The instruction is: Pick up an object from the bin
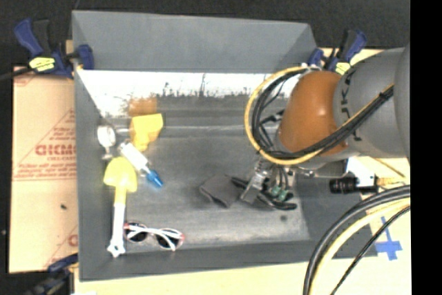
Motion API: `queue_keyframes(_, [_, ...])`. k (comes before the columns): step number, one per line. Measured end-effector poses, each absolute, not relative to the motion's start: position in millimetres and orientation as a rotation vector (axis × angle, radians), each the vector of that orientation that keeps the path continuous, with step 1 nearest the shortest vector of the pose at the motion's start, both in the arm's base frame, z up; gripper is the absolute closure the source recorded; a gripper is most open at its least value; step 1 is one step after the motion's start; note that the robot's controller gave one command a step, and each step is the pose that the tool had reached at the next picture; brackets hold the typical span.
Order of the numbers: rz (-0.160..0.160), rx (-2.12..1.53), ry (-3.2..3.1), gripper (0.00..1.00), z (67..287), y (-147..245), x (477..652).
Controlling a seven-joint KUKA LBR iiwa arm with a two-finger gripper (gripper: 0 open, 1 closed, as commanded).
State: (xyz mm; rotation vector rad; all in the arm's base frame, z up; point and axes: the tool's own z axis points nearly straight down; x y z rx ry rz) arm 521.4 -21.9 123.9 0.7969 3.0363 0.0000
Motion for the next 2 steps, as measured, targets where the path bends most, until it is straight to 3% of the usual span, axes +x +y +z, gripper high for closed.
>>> queue_keyframes(2, [0.001, 0.793, 3.035, 1.00, 153.7, -22.4, 521.9])
